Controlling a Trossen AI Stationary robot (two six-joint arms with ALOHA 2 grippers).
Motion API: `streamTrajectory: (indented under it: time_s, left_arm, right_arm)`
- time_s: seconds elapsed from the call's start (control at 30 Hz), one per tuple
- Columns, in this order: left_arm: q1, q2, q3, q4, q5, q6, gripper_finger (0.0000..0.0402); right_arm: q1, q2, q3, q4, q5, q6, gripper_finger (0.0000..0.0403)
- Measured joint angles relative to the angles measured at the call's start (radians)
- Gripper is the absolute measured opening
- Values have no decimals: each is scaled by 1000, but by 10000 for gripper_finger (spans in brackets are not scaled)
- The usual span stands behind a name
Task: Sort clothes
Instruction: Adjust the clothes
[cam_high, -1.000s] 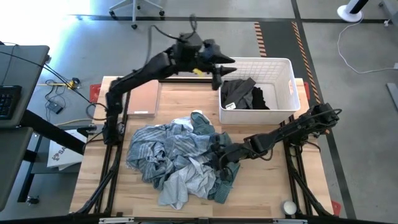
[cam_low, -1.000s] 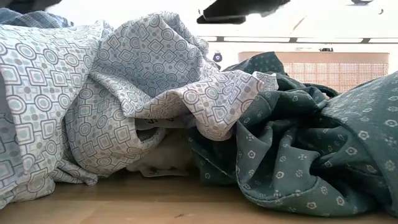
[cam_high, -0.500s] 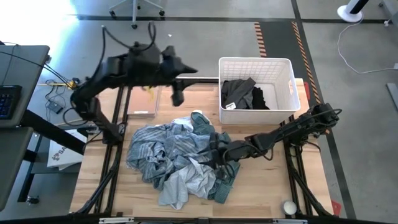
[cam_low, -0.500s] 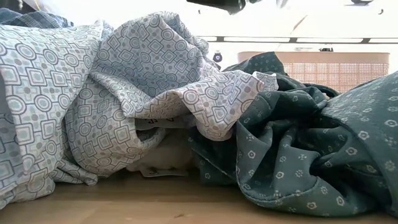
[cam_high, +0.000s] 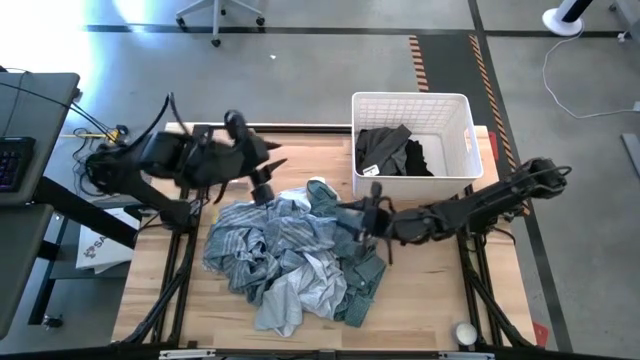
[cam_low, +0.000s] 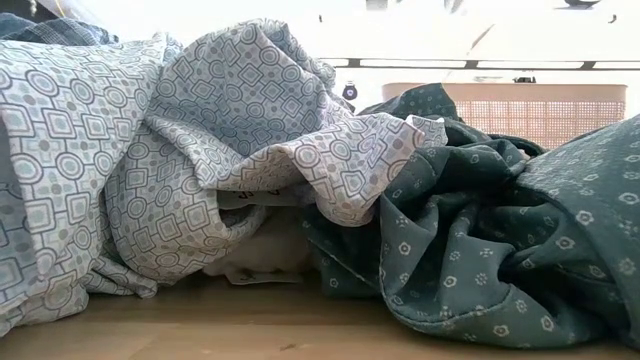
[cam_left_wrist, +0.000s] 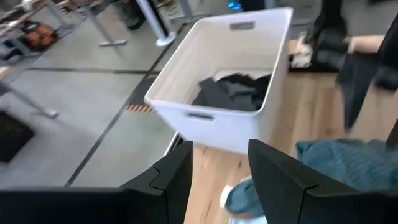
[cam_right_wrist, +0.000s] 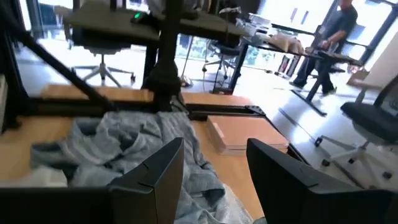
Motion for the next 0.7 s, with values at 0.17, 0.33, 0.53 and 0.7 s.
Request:
streamTrajectory:
  time_s: [0.17,0.33,0.53,0.7]
  left_arm:
    - [-102,-133,-222,5,-161,-181,152]
    - [-208,-262,-422,6,-254,-391,152]
    - [-308,-350,-603,9,-319,-606,152]
    - [-361,-357,-705,9,-348,-738,152]
  right_arm:
    - [0,-63,0,-115,-26,140,173]
    - [5,-111,0,-213,-140,138,173]
    - [46,-130,0,-221,-230,141,173]
    - [76,-130,0,-283,-229,219,181]
